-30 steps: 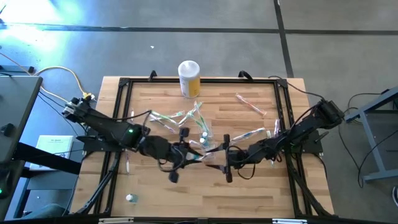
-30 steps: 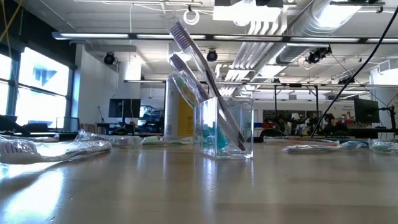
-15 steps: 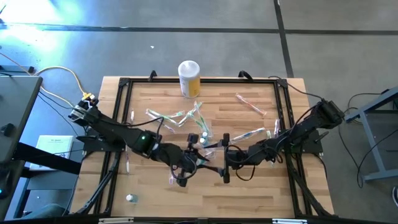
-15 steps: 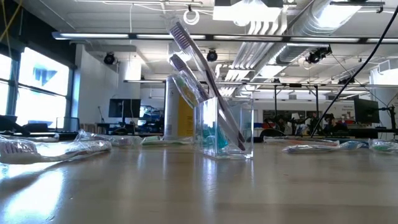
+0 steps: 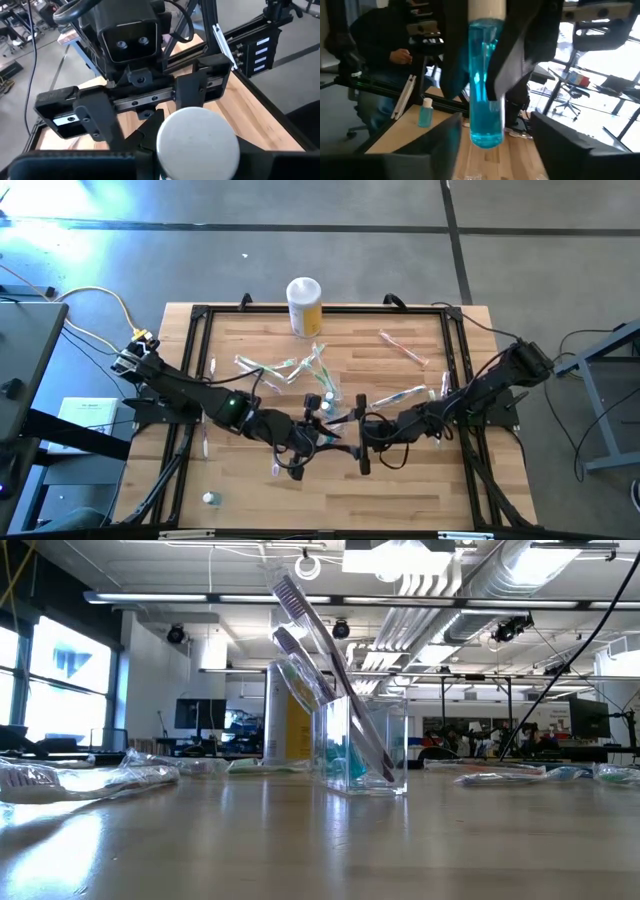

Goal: Pick & Place toothbrushing station
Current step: Put the mouthwash bottle into transparent organizer

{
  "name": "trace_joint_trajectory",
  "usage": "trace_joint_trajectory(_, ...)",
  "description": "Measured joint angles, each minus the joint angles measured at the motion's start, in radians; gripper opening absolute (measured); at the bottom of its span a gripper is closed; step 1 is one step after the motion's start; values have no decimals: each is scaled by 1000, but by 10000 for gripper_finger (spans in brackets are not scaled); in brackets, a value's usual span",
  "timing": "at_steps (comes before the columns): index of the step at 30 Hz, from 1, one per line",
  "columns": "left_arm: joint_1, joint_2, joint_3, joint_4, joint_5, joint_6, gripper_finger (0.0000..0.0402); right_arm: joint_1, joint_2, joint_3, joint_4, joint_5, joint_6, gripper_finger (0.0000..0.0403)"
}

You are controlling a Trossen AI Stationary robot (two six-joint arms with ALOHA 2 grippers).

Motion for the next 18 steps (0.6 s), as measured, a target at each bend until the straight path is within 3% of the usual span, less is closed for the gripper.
trace_joint_trajectory(8, 0, 0, 0, 6, -1, 16, 74, -19, 0, 0, -7, -80, -5, 74)
trace_joint_trajectory(18, 0, 0, 0, -18, 8, 19, 74, -12, 0, 0, -15, -69, -46, 74)
